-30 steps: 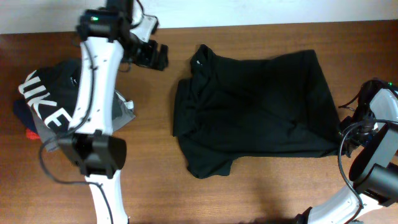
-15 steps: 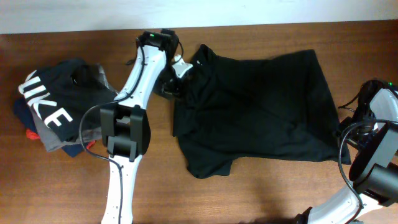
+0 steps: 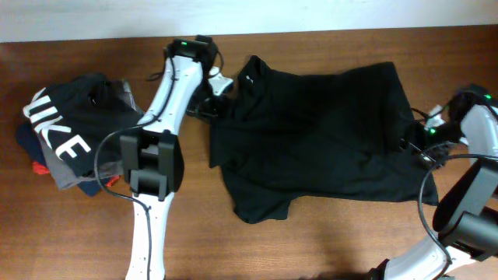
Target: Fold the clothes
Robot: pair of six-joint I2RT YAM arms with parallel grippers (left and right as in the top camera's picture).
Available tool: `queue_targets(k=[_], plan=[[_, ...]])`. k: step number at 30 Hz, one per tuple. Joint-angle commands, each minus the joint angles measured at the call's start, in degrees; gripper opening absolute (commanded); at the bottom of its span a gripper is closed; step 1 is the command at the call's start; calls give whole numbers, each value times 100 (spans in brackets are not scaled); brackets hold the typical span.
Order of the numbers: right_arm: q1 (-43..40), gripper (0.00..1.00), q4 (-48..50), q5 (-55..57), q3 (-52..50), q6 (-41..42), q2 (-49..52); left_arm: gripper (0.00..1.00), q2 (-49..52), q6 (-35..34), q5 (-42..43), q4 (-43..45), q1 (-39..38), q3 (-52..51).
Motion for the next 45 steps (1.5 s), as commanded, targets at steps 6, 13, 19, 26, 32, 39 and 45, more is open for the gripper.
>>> queue_targets(k=[6,13,19,26,32,39,45], plan=[[935,44,756,-363,-120,127,66,0,-15,-365,-295,179,1130,197],[1150,31,885,-361,-199,166,107,3,-15,-323,-26,483,1427,365],[1119,51,638,37,-199,168,107,31,-85,-321,39,48,1423,623],[807,62,638,240,-199,376,109,60,-811,-323,50,-822,1423,1805],[774,58,1060,243,-297,249,133,60,-1952,-439,44,-997,1423,1980],[776,49,1451,173,-824,433,367,57,-3748,-887,-669,-997,1423,702],[769,53,1482,170,-881,492,365,59,-5104,-1128,-531,-984,1423,-2286]])
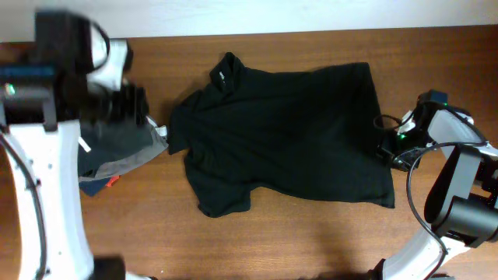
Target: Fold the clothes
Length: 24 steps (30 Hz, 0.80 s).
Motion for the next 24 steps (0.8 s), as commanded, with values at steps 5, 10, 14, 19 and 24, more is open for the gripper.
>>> queue_targets(k=[5,10,14,19,24], plan=[[13,63,-177,-4,262,37,-46,62,-756,-214,1274,1167,4,-4505],[15,66,-656,-9,566,42,-313,62,-627,-229,2039,2330,-151,-6157],[15,67,-1005,-9,623,42,-498,63,-411,-553,2105,2922,-433,-6778],[15,68,-1259,-11,623,39,-592,63,44,-994,2046,3451,-807,-6981],[15,68,-1405,-284,623,-179,-595,58,608,-1185,1923,3563,-1093,-6983]])
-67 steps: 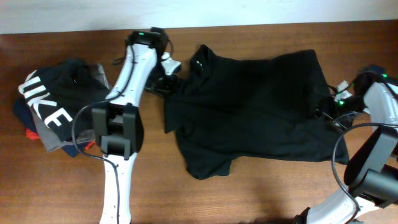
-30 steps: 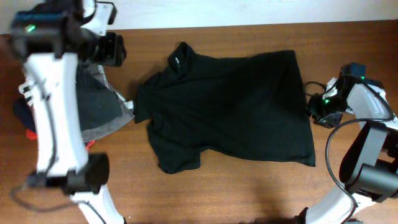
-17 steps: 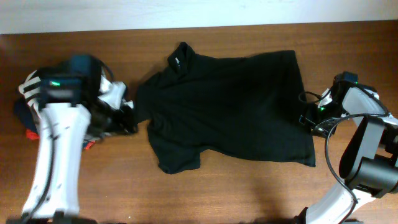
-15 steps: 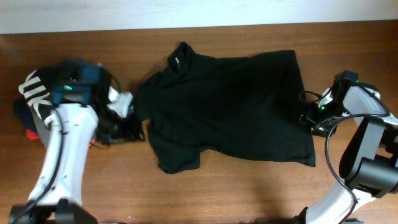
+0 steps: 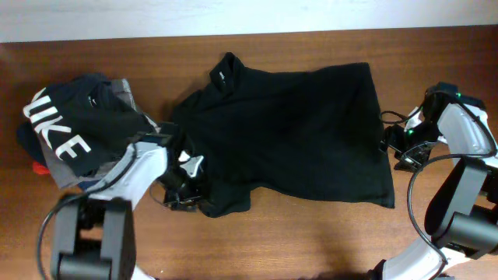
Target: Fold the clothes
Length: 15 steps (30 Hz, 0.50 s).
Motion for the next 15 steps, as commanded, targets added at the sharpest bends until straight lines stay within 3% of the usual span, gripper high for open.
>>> queue_targets(k=[1,3,7,15], plan=[[15,69,-68,-227,94,-188,-144,56,496,-278,-20,120,-212,-57],[15,69,-90,-225,94,-190,-144,47,673,-345,-17,212,-273,-57],[15,71,-90,-188,92,-188,-142,3,796,-352,-7,195,-295,-52],[22,72,-28,-192,-160,15,-140,1,540,212,-177,-1338,-295,42]])
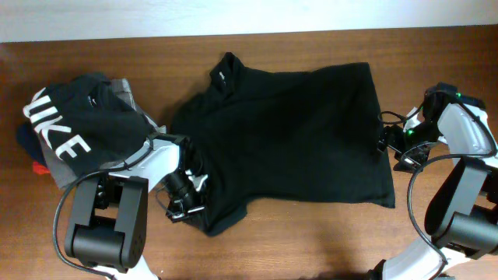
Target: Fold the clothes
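A black T-shirt lies spread across the middle of the table, with its collar at the far left and its hem to the right. My left gripper is low at the near left sleeve and appears shut on the sleeve's edge. At the right edge of the shirt, beside the hem, is my right gripper. Its dark fingers blend into the cloth, so their state does not show.
A pile of clothes with a black top bearing white letters lies at the far left. A white wall edge runs along the back of the brown table. Both arm bases stand at the near edge.
My left gripper has shifted slightly toward the near edge at the sleeve, and the sleeve now reaches lower on the table. My right gripper has edged a little left at the hem.
At first my left gripper was at the collar and my right at the hem, with the shirt further right. Then the shirt lay further left and my left arm was raised over the pile. After that my left gripper was down at the near sleeve, where it remains.
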Robot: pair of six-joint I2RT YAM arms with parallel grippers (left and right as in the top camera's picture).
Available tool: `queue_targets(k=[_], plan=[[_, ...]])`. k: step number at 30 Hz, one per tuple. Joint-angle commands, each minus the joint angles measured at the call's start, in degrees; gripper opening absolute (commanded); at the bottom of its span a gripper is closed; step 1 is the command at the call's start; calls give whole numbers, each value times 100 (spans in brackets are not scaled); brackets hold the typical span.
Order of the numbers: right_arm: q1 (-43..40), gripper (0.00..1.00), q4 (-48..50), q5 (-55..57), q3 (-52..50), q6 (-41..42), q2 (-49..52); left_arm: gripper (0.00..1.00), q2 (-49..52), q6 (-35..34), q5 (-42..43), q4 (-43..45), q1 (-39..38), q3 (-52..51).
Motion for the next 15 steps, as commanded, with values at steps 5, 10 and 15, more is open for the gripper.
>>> queue_targets(k=[5,10,15], plan=[[24,37,448,-70,-772,205,-107,1,-503,356,-409,-715,-11,48],[22,5,1241,-39,-1399,645,-107,0,-636,356,-431,-719,-11,48],[-15,4,1351,1462,-1670,1550,-107,1,-636,356,-431,-741,-13,48]])
